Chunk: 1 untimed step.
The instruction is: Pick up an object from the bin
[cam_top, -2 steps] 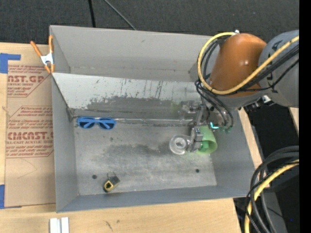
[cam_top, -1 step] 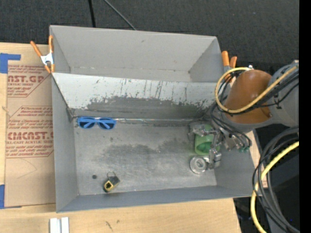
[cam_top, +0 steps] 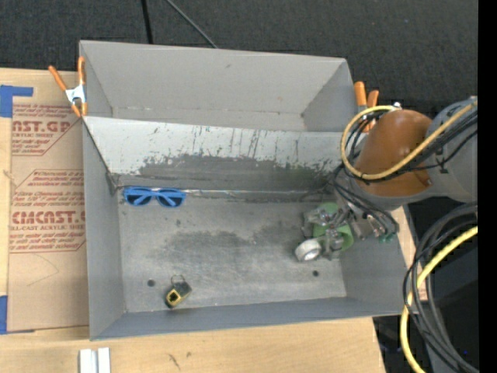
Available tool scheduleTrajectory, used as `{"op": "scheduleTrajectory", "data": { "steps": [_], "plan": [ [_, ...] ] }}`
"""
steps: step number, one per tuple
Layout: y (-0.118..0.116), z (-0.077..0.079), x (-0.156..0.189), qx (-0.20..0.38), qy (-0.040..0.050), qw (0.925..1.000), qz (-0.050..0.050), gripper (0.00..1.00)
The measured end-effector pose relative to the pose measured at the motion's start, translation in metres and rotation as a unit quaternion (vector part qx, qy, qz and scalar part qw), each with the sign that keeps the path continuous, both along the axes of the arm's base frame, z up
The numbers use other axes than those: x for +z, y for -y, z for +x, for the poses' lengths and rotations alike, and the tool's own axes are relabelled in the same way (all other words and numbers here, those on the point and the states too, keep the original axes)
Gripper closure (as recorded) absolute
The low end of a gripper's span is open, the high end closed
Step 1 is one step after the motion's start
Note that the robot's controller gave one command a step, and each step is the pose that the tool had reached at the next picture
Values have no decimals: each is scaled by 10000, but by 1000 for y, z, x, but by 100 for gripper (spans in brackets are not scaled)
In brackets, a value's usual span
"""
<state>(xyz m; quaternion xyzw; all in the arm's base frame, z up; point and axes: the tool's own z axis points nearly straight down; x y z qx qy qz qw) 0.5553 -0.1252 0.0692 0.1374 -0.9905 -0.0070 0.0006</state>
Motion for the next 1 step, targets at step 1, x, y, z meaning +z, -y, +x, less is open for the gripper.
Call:
{"op": "scheduleTrajectory", "data": {
  "steps": [1],
  "plan": [
    [10,-6,149,27,64,9999,-82,100]
  ]
}}
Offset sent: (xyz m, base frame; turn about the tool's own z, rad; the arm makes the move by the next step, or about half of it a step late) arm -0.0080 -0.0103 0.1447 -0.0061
